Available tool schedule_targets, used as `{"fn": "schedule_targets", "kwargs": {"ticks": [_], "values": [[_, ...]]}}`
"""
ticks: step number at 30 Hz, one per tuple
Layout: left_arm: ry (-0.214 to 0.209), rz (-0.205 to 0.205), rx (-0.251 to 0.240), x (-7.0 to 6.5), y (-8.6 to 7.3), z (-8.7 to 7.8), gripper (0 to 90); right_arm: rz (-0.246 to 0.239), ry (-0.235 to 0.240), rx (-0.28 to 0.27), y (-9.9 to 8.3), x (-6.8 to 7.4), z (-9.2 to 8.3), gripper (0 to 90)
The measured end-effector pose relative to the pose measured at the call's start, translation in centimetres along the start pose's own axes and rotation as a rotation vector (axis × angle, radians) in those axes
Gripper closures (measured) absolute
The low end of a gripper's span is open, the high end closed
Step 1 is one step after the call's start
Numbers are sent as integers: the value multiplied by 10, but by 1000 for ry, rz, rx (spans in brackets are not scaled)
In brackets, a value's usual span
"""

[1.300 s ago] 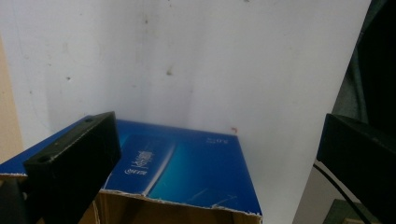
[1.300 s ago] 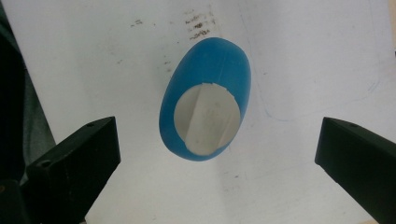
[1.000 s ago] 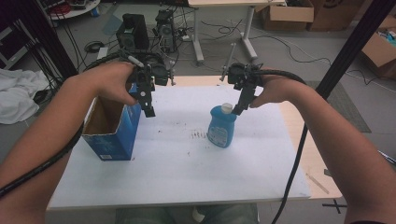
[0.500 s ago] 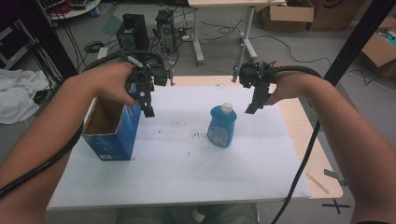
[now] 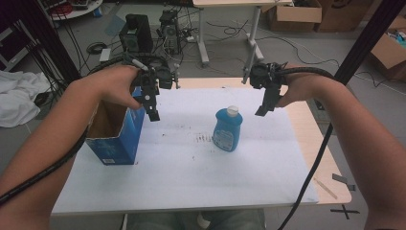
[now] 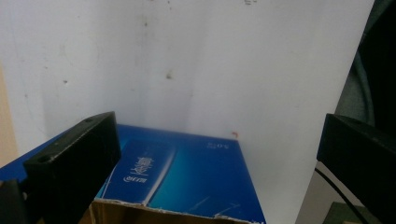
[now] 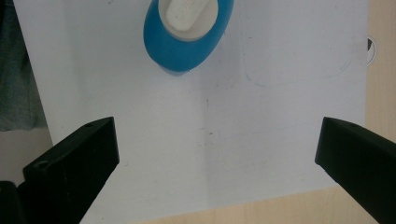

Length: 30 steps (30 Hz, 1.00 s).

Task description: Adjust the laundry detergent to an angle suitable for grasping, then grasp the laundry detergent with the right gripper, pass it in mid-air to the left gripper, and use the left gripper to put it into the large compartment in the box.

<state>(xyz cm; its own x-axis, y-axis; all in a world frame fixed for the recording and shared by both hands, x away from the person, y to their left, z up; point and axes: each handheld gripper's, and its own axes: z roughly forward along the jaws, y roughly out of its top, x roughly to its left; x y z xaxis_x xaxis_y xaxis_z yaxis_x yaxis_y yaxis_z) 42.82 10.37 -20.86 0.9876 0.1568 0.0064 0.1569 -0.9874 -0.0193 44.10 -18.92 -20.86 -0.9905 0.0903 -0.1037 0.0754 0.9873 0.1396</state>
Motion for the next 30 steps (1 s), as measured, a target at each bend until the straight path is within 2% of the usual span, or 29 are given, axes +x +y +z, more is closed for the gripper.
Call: {"fn": "schedule_targets", "kwargs": {"ticks": [7, 15, 18, 25, 30], "values": [[13, 3, 0, 1, 1, -6, 1, -3, -3, 13, 1, 2, 3, 0], [8, 2, 1, -6, -2, -4, 1, -10, 2, 13, -1, 8, 2, 0], [11, -1, 11, -6, -3, -5, 1, -9, 3, 14, -2, 8, 2, 0], [11, 1, -5, -8, 0, -7, 1, -10, 5, 25, -5, 5, 5, 0], [10, 2, 6, -8, 2, -4, 1, -8, 0, 13, -8, 6, 2, 0]]}}
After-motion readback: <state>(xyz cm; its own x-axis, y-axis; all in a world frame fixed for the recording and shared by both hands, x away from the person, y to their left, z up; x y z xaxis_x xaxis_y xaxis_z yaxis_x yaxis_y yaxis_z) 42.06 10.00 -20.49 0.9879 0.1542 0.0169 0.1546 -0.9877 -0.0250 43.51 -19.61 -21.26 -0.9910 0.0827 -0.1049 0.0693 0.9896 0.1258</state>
